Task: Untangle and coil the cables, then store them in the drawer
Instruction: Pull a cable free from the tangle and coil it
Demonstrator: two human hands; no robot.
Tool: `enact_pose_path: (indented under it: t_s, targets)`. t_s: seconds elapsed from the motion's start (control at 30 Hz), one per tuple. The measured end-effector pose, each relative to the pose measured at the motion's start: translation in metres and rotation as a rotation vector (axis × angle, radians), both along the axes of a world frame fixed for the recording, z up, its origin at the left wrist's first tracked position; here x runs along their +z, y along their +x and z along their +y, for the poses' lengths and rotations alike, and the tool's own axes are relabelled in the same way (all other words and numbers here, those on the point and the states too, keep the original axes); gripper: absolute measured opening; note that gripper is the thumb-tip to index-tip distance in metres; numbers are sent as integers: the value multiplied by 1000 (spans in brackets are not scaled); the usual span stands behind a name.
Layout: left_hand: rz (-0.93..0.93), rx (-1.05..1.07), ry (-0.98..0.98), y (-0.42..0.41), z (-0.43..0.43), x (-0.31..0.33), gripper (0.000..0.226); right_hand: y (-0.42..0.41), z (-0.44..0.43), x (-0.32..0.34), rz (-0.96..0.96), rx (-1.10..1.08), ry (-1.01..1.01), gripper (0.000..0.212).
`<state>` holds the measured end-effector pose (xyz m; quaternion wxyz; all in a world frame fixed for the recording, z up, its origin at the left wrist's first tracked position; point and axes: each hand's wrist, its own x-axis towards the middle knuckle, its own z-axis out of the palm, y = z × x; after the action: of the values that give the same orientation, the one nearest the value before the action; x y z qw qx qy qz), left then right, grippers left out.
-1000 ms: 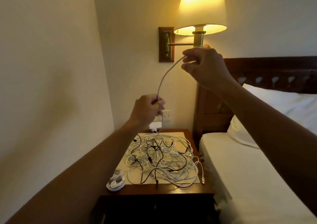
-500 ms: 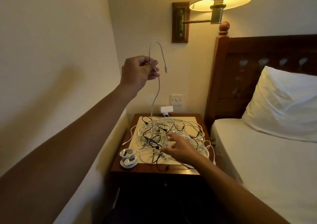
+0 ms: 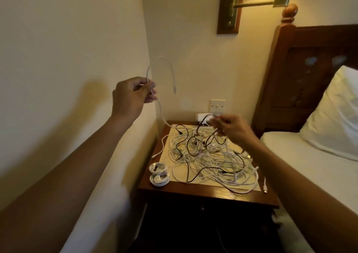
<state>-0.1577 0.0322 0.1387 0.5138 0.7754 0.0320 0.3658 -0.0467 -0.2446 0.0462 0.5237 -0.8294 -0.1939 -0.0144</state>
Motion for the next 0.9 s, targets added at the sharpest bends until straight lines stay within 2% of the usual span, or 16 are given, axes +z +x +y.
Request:
enact_pose_path:
  t_s: [0.1,0.2,0.3,0.4,0.47,0.53,0.63,0.77,0.9]
  targets:
    - [22,60,0,-1,12,-22,10,19,-18,34,-97,-103,-7,20]
    - [11,65,-49,-2,16,-30,13,31,-33,40,-174,-154,-196,22]
    - [-4,35,-102,-3,9,-31,15,38,-33,10,-120,-109,-368,19]
    - [-41,-2,-159,-5,2,-25,13,39,-35,-39,-54,-76,-636,23]
    - [-52,-28,-199,-6,2,-19,13,33,-39,-62,31,-22,-819,36]
    - [-51,-57,-225,-7,0,-14,13,25,-41,-72,92,59,-908,54]
    - [-39,-76,-215,-7,-6,-16,17,19,-39,-65,56,135,-881,59]
    - [-19,-105,-240,1,-18,-26,12,15,-27,-40,-94,180,-851,17]
    - [26,-121,-223,11,-34,-42,12,15,-18,-16,-221,119,-796,15]
